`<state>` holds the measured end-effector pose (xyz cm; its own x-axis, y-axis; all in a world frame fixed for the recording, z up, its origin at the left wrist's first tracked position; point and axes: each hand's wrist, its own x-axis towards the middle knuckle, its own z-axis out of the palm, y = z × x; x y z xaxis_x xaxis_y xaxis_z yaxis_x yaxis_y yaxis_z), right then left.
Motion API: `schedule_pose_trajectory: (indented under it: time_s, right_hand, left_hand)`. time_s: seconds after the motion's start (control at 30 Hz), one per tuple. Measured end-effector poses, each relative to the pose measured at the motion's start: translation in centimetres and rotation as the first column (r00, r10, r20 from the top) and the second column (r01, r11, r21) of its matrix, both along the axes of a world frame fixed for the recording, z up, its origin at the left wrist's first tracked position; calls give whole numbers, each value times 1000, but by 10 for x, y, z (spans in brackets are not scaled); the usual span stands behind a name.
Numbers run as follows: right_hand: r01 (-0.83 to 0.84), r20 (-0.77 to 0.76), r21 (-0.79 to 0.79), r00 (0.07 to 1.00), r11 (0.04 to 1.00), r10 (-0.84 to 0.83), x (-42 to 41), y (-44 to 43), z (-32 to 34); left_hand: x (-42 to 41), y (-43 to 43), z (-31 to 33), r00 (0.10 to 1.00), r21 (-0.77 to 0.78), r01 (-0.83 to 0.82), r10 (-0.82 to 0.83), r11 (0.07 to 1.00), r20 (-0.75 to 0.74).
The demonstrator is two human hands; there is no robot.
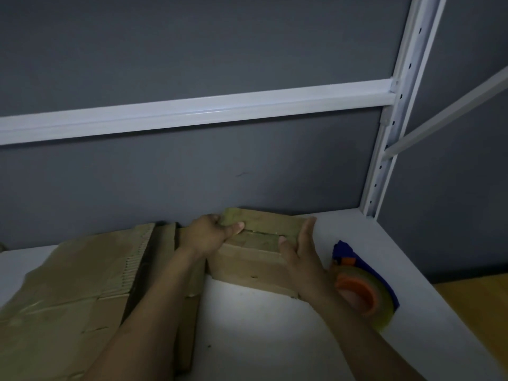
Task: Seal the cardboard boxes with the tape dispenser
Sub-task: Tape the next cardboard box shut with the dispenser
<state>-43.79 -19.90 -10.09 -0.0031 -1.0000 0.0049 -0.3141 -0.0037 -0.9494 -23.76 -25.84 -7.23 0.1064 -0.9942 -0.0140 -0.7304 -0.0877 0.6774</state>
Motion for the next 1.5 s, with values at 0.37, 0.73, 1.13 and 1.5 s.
schedule_pose_trajectory:
  time_s: [0.37,0.73,1.13,1.5]
  right_hand:
    - [78,-315,-54,945,995,-91,-7,14,9]
    - [234,171,49,956,971,-239,-26,11,34]
    - [64,134,54,988,996,-71,-27,38,-6]
    - [193,220,-70,960,979,-174,-41,27,20]
  left_hand:
    - [-13,69,13,980,-242,-194,199,951,-1]
    - [-25,89,0,821,-367,-292,35,883,-570]
    - [-18,108,-62,877,-215,-248,125,945,-464]
    - [-13,117,-22,981,-515,-68,-38,855,-192]
